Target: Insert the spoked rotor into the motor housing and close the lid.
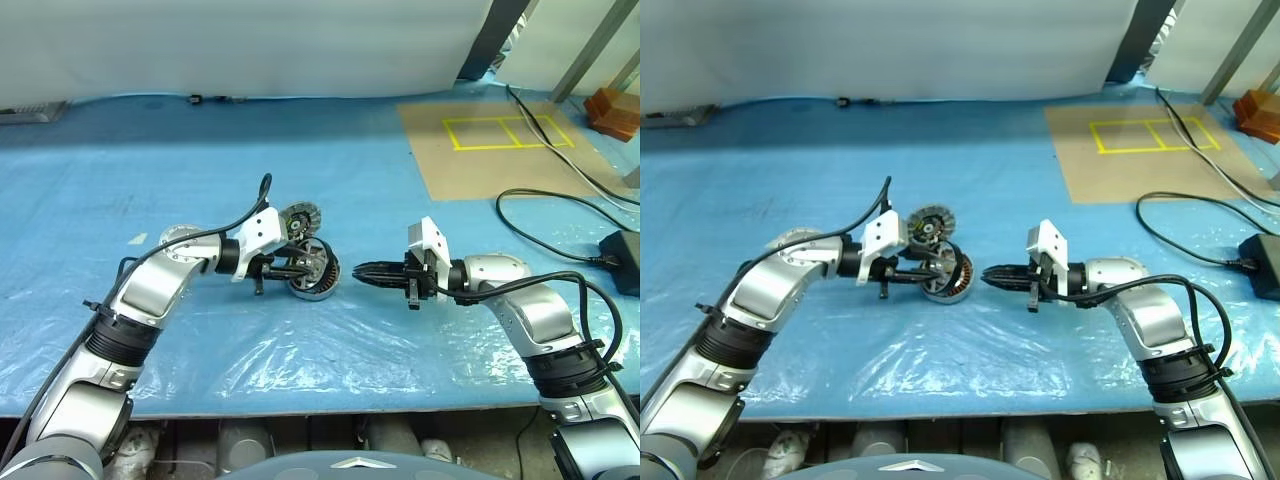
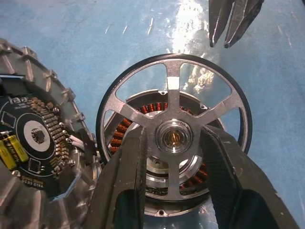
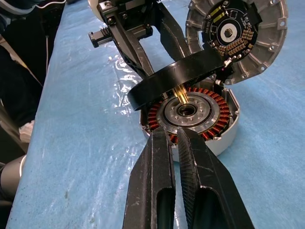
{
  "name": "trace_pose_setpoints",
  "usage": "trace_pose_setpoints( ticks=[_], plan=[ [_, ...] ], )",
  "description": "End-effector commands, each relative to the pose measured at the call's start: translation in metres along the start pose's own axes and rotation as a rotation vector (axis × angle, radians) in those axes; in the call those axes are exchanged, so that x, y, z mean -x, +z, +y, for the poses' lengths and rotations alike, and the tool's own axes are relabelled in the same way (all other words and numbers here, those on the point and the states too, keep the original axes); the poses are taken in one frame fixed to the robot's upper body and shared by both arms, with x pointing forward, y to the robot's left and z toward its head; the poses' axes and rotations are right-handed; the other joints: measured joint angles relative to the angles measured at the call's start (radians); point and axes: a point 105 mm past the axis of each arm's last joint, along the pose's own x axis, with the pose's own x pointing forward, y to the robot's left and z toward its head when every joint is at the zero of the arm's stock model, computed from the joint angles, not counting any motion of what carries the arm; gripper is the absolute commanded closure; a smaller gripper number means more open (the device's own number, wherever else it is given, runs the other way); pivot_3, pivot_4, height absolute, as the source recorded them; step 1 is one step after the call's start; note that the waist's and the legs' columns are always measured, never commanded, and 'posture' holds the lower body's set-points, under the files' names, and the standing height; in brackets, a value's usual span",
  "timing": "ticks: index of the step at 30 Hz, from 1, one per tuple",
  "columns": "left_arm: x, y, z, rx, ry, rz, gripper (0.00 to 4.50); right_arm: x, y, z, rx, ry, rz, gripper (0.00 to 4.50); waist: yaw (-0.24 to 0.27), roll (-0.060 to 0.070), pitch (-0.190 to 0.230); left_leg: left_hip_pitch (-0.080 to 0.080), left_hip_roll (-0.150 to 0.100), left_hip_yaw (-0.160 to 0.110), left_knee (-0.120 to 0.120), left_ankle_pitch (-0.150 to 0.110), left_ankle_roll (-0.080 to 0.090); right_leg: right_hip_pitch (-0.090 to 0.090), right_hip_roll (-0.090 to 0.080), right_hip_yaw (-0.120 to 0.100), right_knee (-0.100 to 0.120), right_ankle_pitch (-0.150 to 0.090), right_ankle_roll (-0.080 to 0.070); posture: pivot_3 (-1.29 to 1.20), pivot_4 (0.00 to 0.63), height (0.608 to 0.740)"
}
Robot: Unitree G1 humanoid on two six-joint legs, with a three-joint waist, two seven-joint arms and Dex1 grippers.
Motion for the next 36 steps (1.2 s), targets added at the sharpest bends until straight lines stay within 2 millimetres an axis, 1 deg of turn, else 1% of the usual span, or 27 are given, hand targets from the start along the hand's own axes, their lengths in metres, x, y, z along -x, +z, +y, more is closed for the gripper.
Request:
trace_pose_setpoints(
  ticks=[1,4,7,11,15,19,23,26,29,31,32,34,36],
  plan=[
    [0.002,-0.007,0.003,-0.017,0.009,0.05,3.06,0.001,0.005,-0.001,0.033,-0.015,-0.018,4.25,0.0,0.0,0.0,0.0,0.0,0.0,0.0,0.0,0.0,0.0,0.0,0.0,0.0,0.0,0.0,0.0,0.15,0.74],
    [0.001,-0.006,0.004,-0.011,0.01,0.048,3.06,0.001,0.008,-0.003,0.035,-0.024,-0.02,4.25,-0.001,0.0,0.0,0.0,0.0,0.0,0.0,0.0,0.0,0.0,0.0,0.0,0.0,0.0,-0.001,0.0,0.15,0.74],
    [-0.001,-0.005,0.0,-0.019,-0.006,0.048,3.06,0.0,0.01,-0.003,0.039,-0.03,-0.016,4.25,-0.001,0.0,0.0,0.0,0.0,0.0,0.0,0.0,0.0,0.0,0.0,0.0,0.0,-0.001,-0.002,0.0,0.15,0.74],
    [-0.002,-0.012,-0.002,-0.03,-0.012,0.088,3.06,-0.002,0.012,-0.004,0.044,-0.037,-0.01,4.25,0.0,0.0,0.0,0.0,0.0,0.0,0.0,0.0,0.0,0.0,0.0,0.0,0.0,-0.001,-0.002,0.0,0.15,0.74],
    [0.0,-0.013,0.002,-0.042,0.002,0.095,1.83,-0.003,0.015,-0.006,0.045,-0.043,-0.009,4.25,-0.001,0.0,0.0,0.001,0.0,0.0,0.0,0.0,0.0,0.0,0.0,0.0,0.0,-0.001,-0.002,0.0,0.15,0.74],
    [0.003,-0.012,0.009,-0.047,0.03,0.101,0.5,-0.003,0.011,-0.008,0.041,-0.047,-0.002,4.25,-0.001,0.0,0.0,0.0,0.0,0.0,0.0,0.0,0.0,0.0,0.0,0.0,0.0,-0.001,-0.002,0.0,0.15,0.74],
    [0.009,-0.003,0.013,-0.038,0.049,0.06,0.5,-0.004,0.01,-0.009,0.035,-0.045,-0.006,4.25,0.0,0.0,0.0,0.0,0.0,0.0,0.0,0.0,0.0,0.0,0.0,0.0,-0.001,0.0,0.0,0.0,0.15,0.74],
    [0.015,0.008,0.011,-0.027,0.054,0.003,0.5,-0.005,0.011,-0.009,0.032,-0.044,-0.014,4.25,0.0,0.0,0.0,0.0,0.0,0.0,0.0,0.0,0.0,0.0,0.0,0.0,-0.001,0.0,0.0,0.0,0.15,0.74],
    [0.023,0.018,0.006,-0.001,0.06,-0.062,0.5,-0.006,0.022,-0.008,0.012,-0.033,-0.06,4.25,-0.002,0.0,0.0,0.0,0.0,0.0,0.0,0.0,0.0,0.0,0.0,0.0,-0.001,0.0,0.0,0.0,0.15,0.74],
    [0.029,0.016,-0.002,0.022,0.048,-0.074,0.5,-0.008,0.031,-0.007,-0.008,-0.013,-0.094,4.25,-0.004,0.0,0.0,0.0,0.0,0.0,-0.001,0.0,0.0,0.0,0.0,0.0,-0.001,0.0,0.0,0.0,0.15,0.74],
    [0.033,0.012,-0.006,0.024,0.053,-0.067,0.5,-0.011,0.033,-0.006,-0.009,0.001,-0.093,4.25,-0.007,0.0,0.0,0.0,0.0,0.0,-0.001,0.0,0.0,0.0,0.0,0.0,-0.001,-0.001,-0.001,0.0,0.15,0.74],
    [0.038,0.004,-0.011,0.045,0.063,-0.053,0.5,-0.017,0.033,-0.005,-0.002,0.021,-0.08,4.25,-0.006,0.0,0.0,0.0,0.0,0.0,-0.001,0.0,0.0,0.0,0.0,0.0,-0.001,-0.002,-0.003,0.0,0.15,0.74],
    [0.044,-0.007,-0.017,0.059,0.076,-0.019,0.5,-0.025,0.03,-0.003,-0.005,0.054,-0.058,4.25,-0.004,0.0,0.0,0.0,0.0,0.0,-0.002,0.0,0.0,0.0,0.0,-0.001,-0.001,-0.002,-0.003,0.0,0.15,0.74]
  ],
)
